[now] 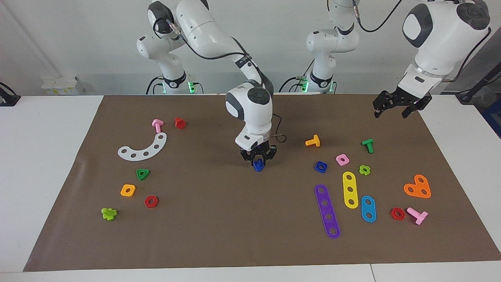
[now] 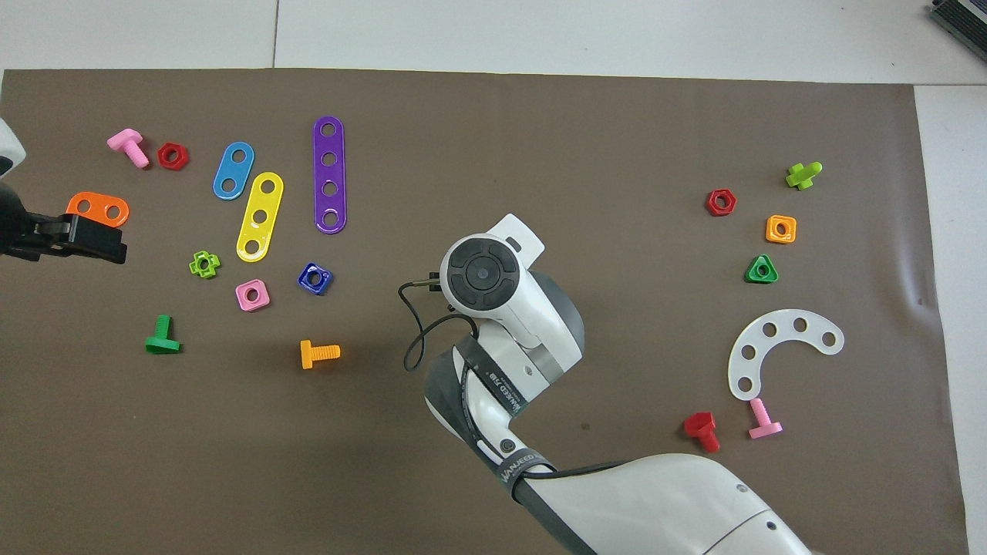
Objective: Unscrew and place screws in storage area
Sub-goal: 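Carry the blue triangle beside the green triangle and open the right gripper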
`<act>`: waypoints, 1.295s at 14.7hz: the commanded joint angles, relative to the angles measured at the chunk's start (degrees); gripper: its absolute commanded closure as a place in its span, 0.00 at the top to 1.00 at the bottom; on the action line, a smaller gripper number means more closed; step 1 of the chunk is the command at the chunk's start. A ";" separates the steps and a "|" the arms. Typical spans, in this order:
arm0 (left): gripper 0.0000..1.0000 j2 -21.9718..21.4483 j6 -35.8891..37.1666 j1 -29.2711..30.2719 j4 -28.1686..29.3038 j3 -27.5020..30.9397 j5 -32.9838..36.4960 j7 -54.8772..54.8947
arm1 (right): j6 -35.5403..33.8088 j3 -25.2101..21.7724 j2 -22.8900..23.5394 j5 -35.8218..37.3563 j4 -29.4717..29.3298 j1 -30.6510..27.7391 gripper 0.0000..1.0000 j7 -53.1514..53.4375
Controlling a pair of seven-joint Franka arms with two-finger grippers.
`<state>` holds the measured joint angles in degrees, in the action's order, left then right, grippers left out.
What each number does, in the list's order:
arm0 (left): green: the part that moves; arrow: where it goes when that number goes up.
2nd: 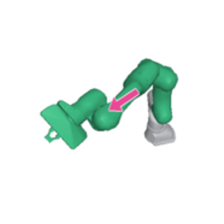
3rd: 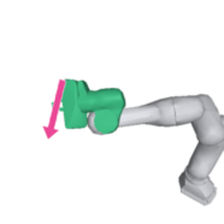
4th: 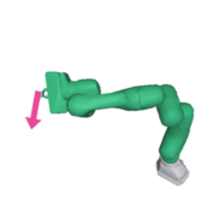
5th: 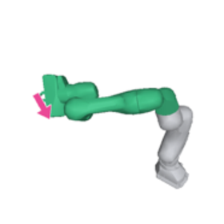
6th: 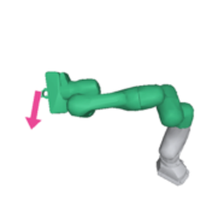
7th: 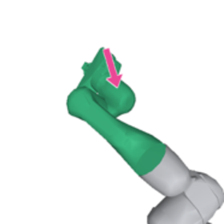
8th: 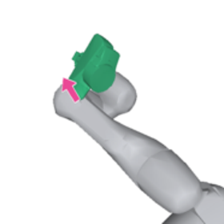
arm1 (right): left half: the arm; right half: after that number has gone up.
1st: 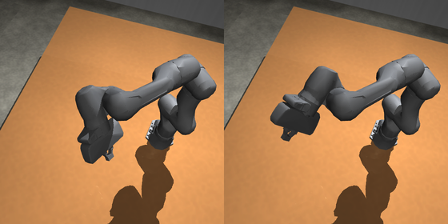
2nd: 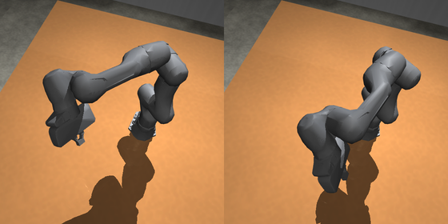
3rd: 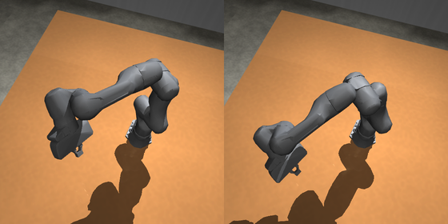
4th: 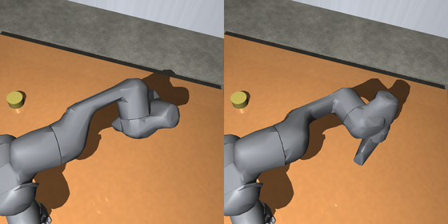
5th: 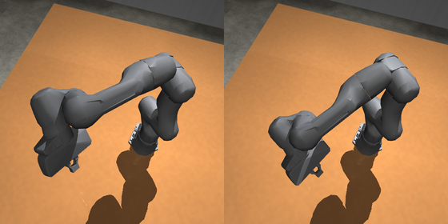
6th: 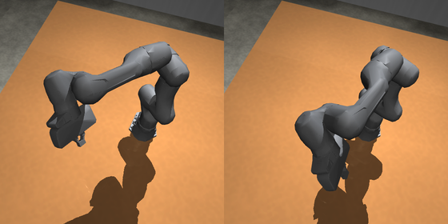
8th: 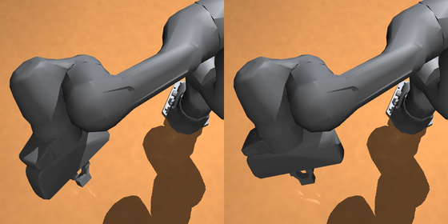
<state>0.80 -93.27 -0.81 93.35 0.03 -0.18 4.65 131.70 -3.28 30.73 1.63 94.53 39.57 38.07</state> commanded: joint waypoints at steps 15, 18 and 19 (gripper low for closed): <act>1.00 5.09 0.46 0.11 -8.80 -0.47 -0.26 0.79 | -9.62 -0.32 -15.78 0.48 4.34 -17.31 0.00 -11.94; 1.00 4.47 -0.59 0.46 -7.40 -0.47 -0.26 0.88 | -8.22 -0.23 -17.01 0.40 8.10 -23.72 0.00 -20.47; 1.00 4.21 -0.77 0.37 -6.96 -0.56 -0.26 0.88 | -6.39 -0.23 -17.89 0.39 11.00 -26.10 0.00 -23.89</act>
<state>7.11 -92.41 -0.75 83.30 -0.41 -0.18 4.71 121.88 -4.43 15.62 1.63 99.21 17.13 18.95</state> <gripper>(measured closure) 0.000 0.811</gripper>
